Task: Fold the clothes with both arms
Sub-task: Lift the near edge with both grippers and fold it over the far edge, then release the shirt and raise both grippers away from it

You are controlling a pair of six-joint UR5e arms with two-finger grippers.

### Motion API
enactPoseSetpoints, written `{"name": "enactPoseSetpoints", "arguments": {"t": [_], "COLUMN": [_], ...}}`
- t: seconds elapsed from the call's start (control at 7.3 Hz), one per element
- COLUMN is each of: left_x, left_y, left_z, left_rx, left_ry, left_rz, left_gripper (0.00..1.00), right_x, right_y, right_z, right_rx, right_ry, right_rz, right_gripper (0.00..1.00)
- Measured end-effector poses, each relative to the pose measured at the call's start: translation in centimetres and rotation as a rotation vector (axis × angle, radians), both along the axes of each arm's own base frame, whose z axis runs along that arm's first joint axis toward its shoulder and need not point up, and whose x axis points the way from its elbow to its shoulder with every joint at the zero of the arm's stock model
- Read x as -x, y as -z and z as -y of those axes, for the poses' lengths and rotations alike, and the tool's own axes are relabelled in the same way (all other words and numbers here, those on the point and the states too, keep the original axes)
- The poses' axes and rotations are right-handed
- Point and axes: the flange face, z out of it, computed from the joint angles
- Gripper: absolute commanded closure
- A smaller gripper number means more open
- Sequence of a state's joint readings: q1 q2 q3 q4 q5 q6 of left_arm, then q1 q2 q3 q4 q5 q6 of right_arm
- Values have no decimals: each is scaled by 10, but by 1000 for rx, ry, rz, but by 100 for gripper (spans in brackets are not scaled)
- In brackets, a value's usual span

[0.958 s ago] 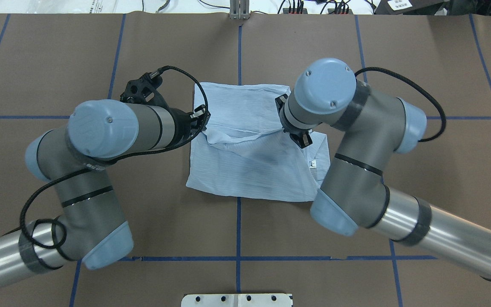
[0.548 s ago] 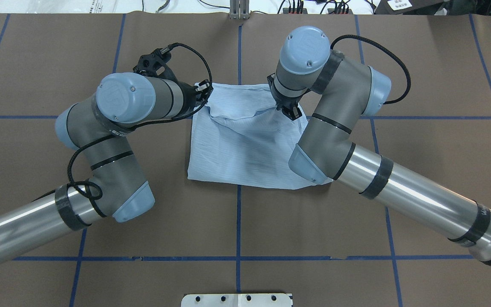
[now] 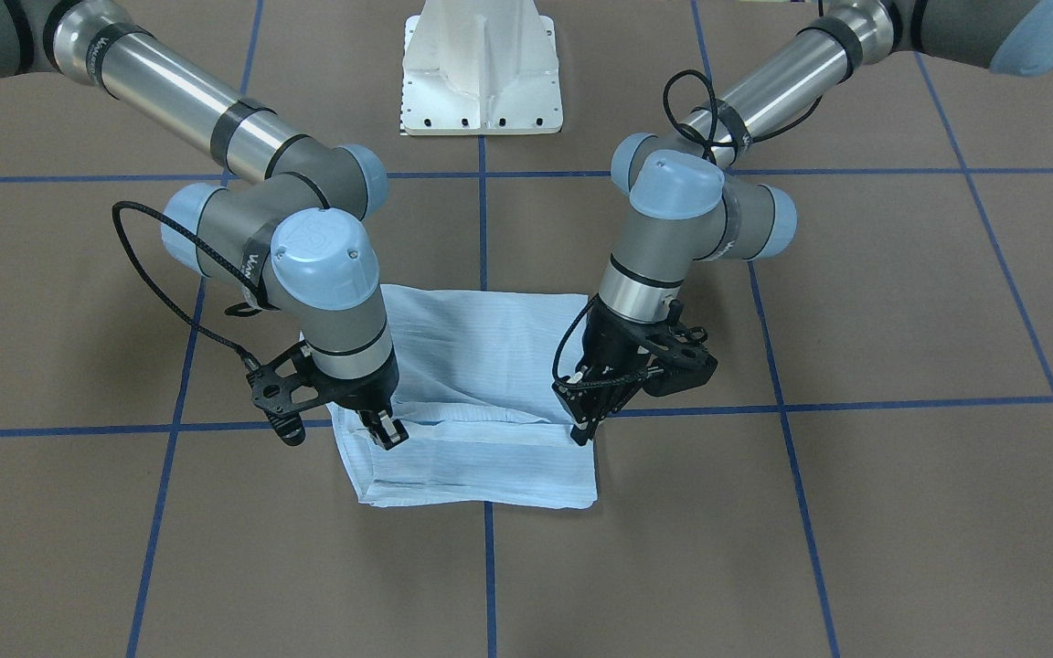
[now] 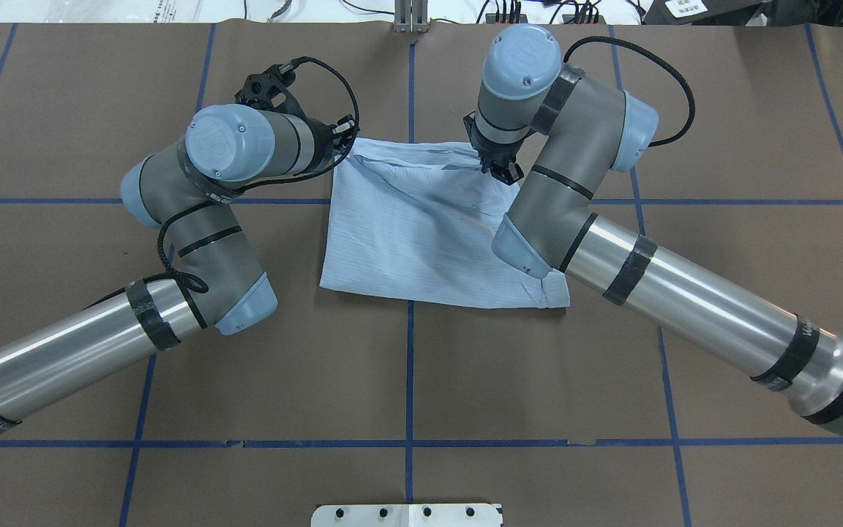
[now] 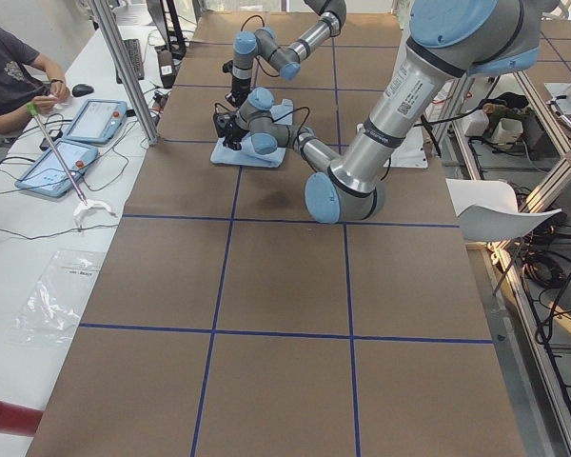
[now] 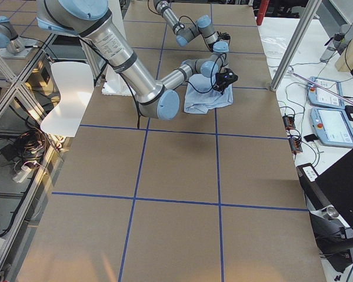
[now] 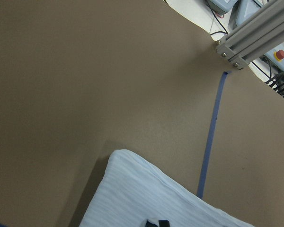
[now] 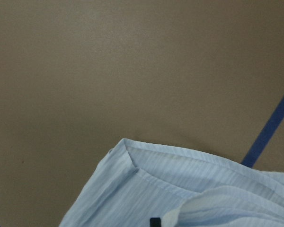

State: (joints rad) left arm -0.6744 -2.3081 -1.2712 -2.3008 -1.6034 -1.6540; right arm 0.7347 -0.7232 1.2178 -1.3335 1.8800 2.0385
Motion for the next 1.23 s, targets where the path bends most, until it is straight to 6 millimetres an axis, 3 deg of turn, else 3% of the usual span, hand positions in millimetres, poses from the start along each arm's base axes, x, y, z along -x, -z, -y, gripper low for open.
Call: {"name": "enactPoseSetpoints", "arguments": {"t": [0.14, 0.27, 0.41, 0.68, 0.96, 1.23], "left_x": [-3, -6, -9, 0, 24, 52], "left_y": [-3, -5, -6, -9, -13, -28], "left_z": [7, 12, 18, 37, 60, 70], "left_rx": [-8, -14, -18, -39, -57, -121], "left_ry": [0, -1, -1, 8, 20, -70], "left_rz": [9, 19, 29, 57, 78, 132], "left_gripper": [96, 56, 35, 31, 31, 30], "right_x": [3, 4, 4, -5, -39, -70], "right_y": [-3, -5, -8, -7, -15, -39], "right_z": [5, 9, 13, 29, 54, 66], "right_rx": [-8, -18, -30, -55, -96, -148], "right_ry": [8, 21, 36, 54, 98, 189], "right_rz": [-1, -9, -19, -28, -38, -52], "right_gripper": [100, 35, 2, 1, 1, 1]}}
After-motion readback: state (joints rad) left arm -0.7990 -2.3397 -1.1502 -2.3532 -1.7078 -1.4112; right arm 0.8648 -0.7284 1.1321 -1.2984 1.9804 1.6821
